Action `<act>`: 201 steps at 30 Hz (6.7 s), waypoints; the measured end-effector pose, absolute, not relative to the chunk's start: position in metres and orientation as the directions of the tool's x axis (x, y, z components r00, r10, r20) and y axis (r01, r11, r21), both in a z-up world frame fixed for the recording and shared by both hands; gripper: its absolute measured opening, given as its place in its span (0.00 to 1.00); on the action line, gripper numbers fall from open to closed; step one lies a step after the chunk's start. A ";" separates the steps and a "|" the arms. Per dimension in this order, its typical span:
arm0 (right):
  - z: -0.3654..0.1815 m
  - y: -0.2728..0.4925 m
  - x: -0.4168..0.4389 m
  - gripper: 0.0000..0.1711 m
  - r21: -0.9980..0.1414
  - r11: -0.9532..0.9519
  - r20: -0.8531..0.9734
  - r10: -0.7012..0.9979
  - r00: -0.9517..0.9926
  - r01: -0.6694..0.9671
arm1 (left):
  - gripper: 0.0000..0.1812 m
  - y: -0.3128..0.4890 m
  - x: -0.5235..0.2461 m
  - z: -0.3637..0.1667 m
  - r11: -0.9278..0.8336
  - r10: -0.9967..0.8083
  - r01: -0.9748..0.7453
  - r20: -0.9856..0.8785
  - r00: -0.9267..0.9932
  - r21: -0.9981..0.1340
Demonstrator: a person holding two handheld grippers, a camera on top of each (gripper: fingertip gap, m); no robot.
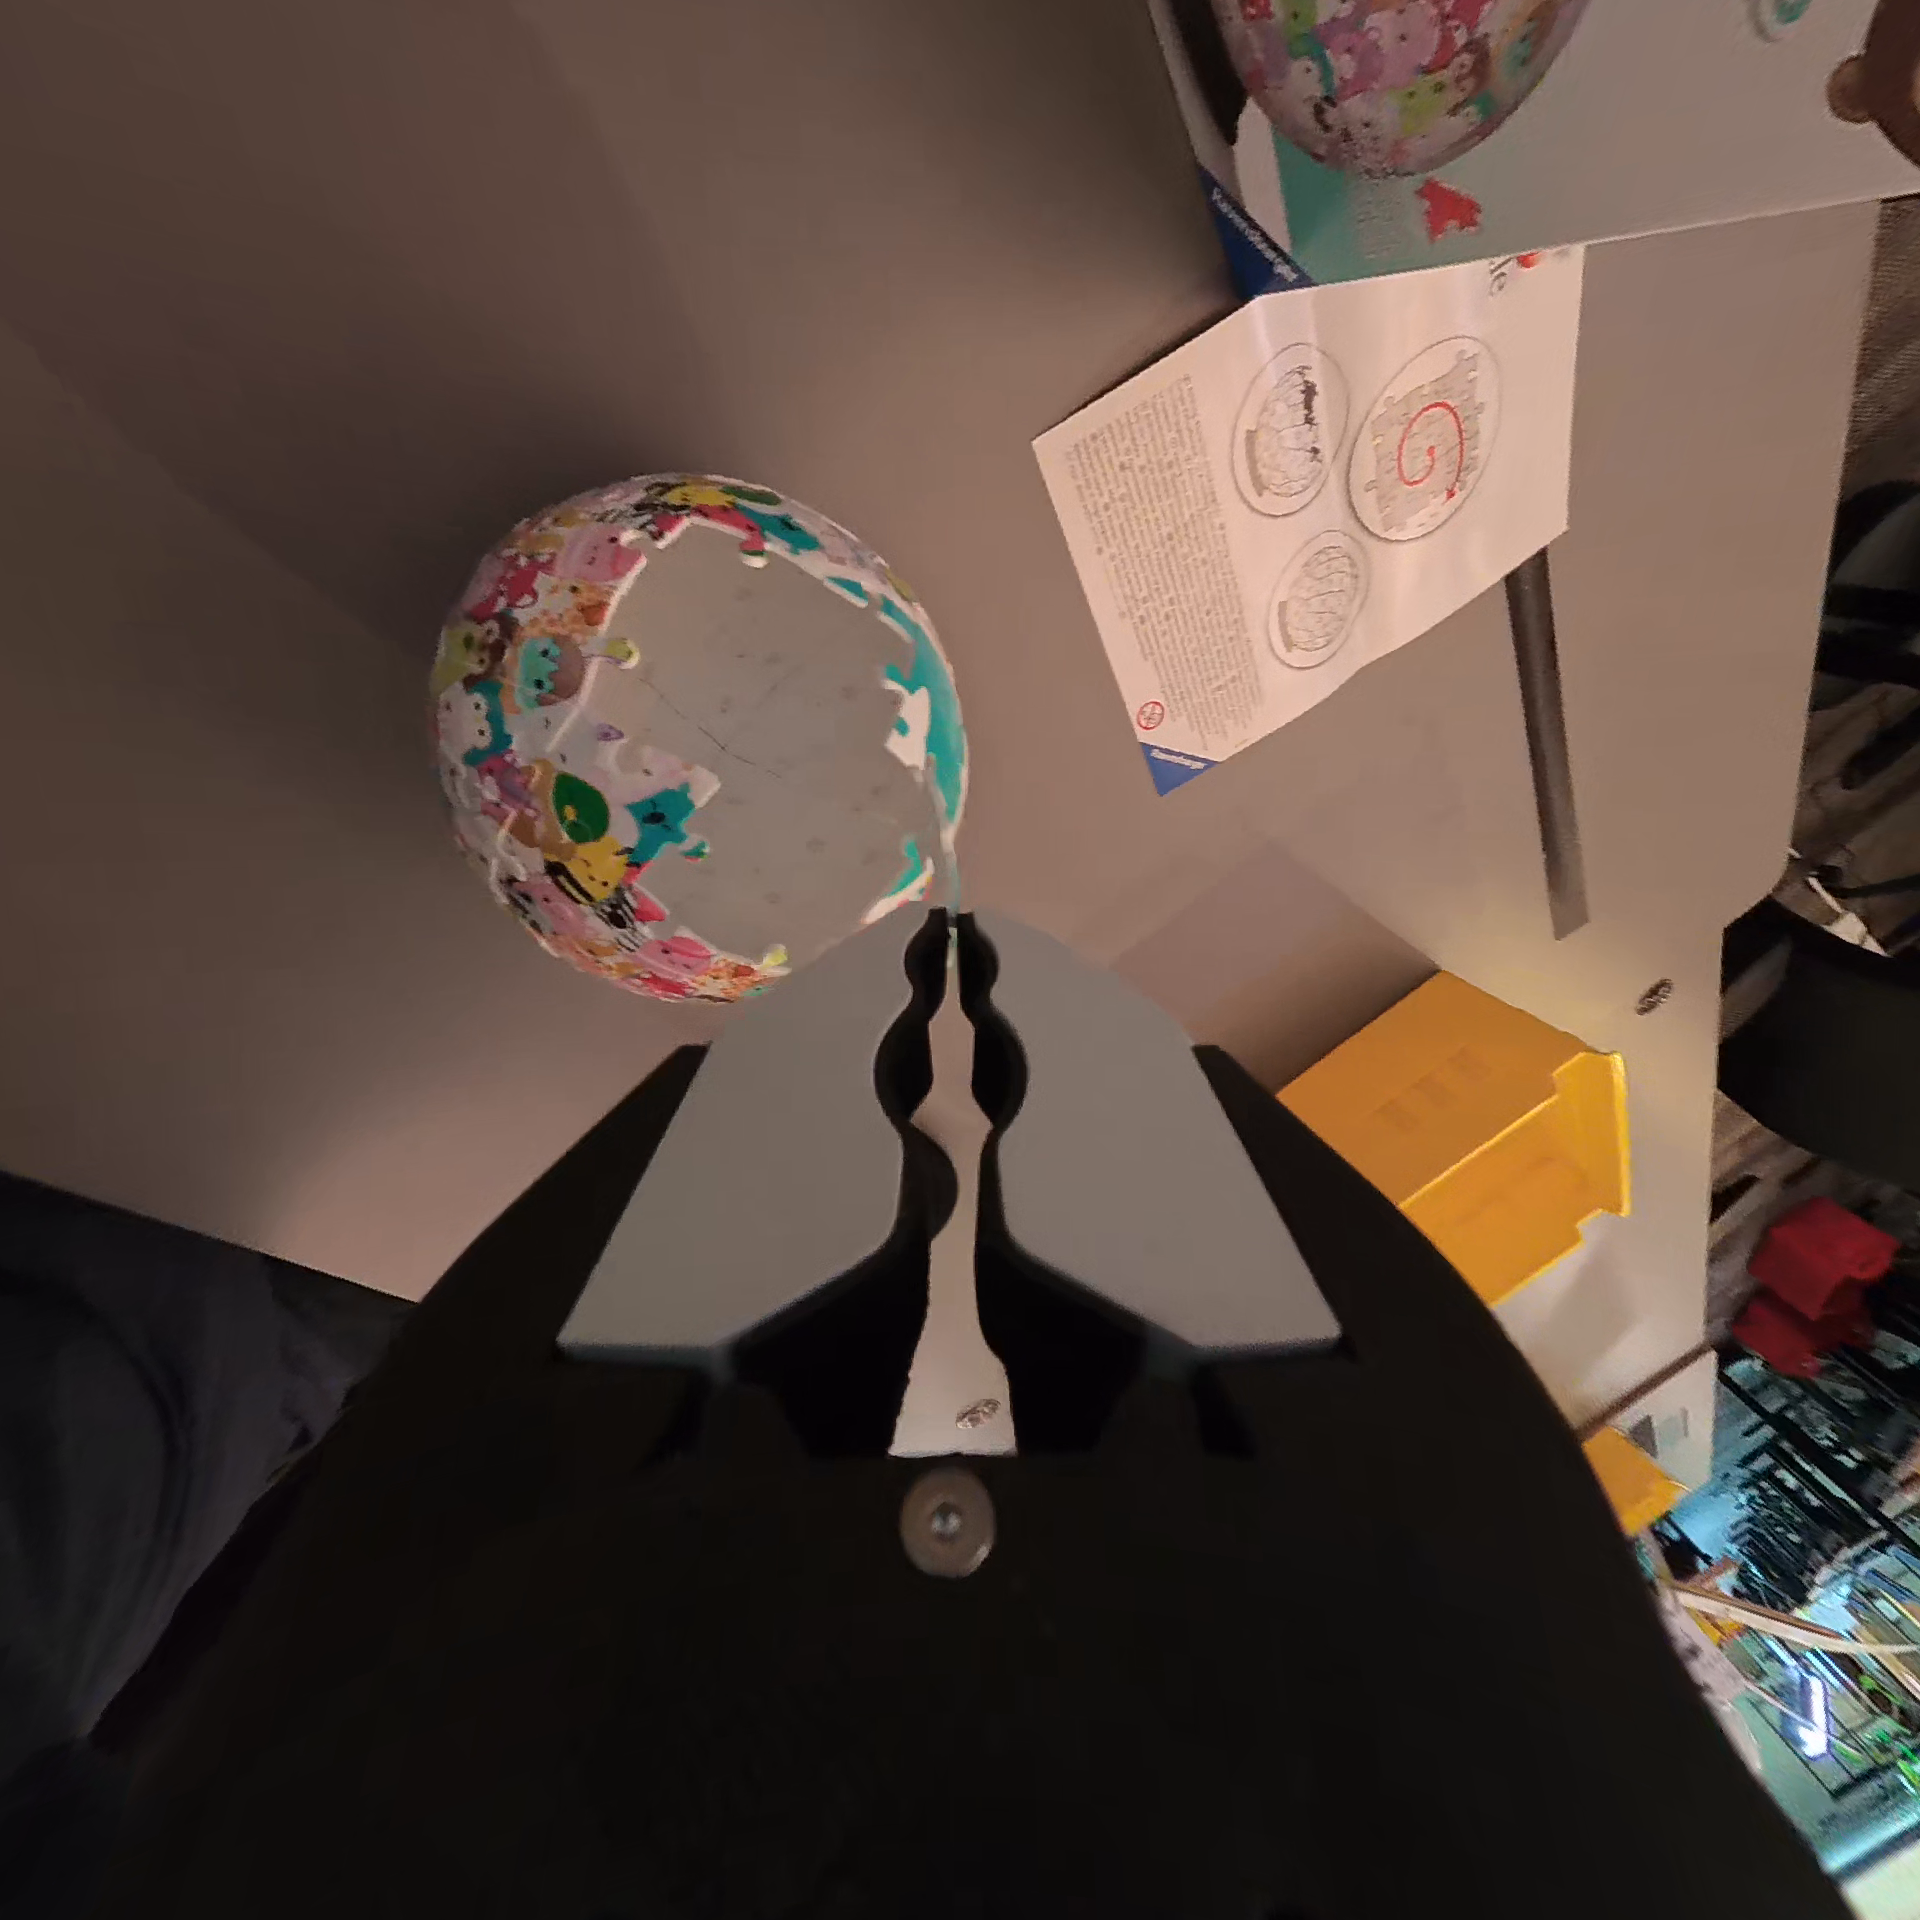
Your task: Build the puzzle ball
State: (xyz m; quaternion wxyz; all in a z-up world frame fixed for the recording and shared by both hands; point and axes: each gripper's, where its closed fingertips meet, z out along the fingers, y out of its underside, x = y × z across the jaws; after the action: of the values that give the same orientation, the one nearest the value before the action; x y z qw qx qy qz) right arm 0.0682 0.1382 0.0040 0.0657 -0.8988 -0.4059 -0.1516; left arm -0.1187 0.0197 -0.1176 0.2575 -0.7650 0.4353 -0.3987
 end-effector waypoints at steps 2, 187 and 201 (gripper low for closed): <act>0.000 0.135 0.068 0.02 0.017 -0.660 0.324 0.714 0.621 0.751 | 0.05 0.020 -0.119 -0.117 -0.490 -0.870 -0.459 0.388 0.303 -0.741; -0.107 0.113 0.103 0.49 -0.801 0.083 0.219 0.962 0.161 0.593 | 0.59 0.082 0.020 -0.081 -0.257 -0.829 -0.345 0.022 0.559 -0.903; -0.101 0.112 0.096 0.45 -0.818 0.131 0.247 0.959 0.137 0.560 | 0.56 0.093 0.029 -0.081 -0.247 -0.829 -0.343 0.014 0.559 -0.906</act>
State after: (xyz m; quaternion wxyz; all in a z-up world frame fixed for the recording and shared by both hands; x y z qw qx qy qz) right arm 0.0958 0.1117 -0.1009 0.4327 -0.6173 -0.6151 0.2309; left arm 0.0294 0.0933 -0.0811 0.4718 -0.7464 0.3925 -0.2574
